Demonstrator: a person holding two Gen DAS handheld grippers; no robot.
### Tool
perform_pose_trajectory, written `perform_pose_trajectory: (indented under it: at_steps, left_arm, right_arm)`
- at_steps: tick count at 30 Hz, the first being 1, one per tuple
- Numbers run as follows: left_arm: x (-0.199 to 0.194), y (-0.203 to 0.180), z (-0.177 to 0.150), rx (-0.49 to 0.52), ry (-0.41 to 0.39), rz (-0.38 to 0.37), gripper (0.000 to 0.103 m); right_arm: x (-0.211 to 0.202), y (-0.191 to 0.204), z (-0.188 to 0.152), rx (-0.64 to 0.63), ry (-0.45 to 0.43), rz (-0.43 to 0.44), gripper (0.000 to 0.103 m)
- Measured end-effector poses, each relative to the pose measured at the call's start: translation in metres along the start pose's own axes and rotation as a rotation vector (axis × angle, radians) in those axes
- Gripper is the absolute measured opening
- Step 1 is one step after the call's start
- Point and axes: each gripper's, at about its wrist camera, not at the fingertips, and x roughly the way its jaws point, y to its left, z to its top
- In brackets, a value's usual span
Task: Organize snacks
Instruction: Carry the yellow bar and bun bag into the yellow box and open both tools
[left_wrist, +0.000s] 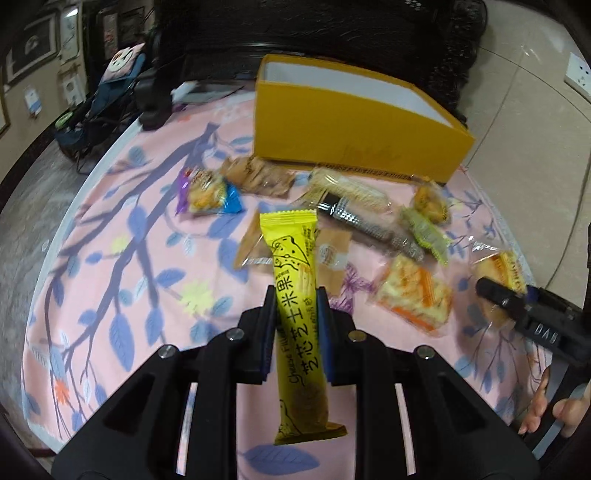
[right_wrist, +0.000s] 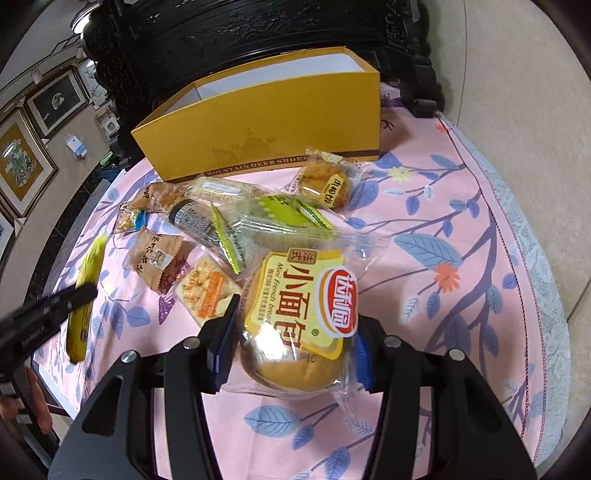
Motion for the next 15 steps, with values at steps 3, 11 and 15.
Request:
perform_pose_trajectory:
  at_steps: [3, 11, 15]
  left_arm:
    - [-0.003, -0.012, 0.021, 0.025, -0.036, -0.022, 0.020]
    - [0.003, -0.028, 0.075, 0.058, -0.079, -0.044, 0.020]
    - [0.013, -0.039, 0.119, 0.079, -0.090, -0.041, 0.020]
  right_arm:
    - [-0.003, 0.005, 0.006, -0.008, -0.013, -0.004, 0.053]
    - [-0.002, 0.022, 0.052, -0.031, -0.054, -0.009, 0.053]
    - [0.004, 0.031, 0.112, -0.052, -0.083, -0.020, 0.053]
